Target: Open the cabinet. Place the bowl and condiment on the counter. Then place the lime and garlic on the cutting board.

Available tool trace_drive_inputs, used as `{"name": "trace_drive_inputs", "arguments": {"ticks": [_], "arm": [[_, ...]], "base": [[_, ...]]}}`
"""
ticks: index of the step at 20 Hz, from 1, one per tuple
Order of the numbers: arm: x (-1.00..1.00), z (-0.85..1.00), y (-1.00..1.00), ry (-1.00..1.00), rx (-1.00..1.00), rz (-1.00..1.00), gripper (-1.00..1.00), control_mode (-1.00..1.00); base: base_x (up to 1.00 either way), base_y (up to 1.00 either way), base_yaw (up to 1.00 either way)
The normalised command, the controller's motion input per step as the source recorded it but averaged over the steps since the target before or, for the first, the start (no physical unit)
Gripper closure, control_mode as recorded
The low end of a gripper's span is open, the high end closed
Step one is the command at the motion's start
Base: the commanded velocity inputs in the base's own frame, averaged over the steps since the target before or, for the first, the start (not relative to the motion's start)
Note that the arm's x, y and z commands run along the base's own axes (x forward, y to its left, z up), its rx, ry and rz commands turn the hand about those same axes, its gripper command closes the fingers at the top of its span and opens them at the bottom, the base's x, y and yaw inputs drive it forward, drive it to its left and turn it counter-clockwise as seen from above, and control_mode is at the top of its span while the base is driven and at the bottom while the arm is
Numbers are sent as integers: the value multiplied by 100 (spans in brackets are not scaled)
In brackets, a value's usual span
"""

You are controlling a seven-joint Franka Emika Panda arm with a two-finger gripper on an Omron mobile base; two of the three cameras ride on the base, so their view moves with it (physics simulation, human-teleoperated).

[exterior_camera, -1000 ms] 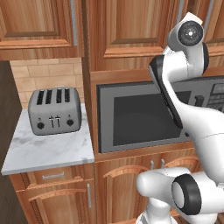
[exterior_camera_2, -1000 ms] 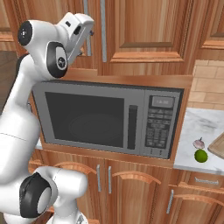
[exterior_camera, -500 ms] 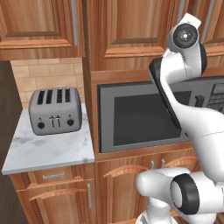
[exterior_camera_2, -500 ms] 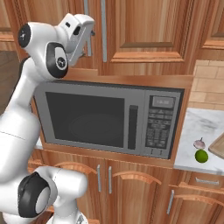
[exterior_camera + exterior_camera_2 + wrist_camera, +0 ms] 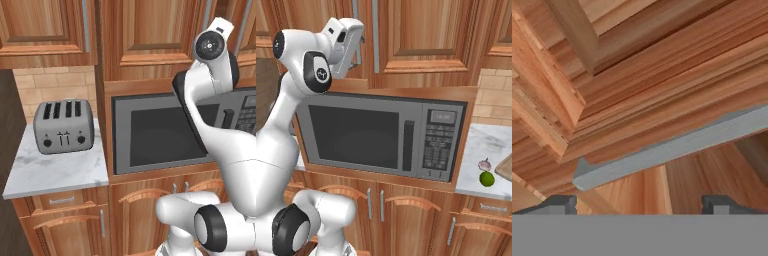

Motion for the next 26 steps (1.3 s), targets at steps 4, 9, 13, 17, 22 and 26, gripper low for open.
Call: {"name": "trace_drive_inputs", "arguments": {"ticks": [4,9,13,17,22,26], "arm": [[-47,0,-74,0,0,-8,-100,-100],[-48,0,-72,0,1,-9,-100,-100],[-46,0,-70,0,1,-10,-100,-100],[-44,0,-68,0,1,-10,-100,-100],[-43,0,-68,0,1,-11,-100,-100],[-50,-7,-67,0,1,-11,-100,-100]], "base": [[0,0,0],[0,0,0],[0,0,0],[0,0,0],[0,0,0],[0,0,0]]}}
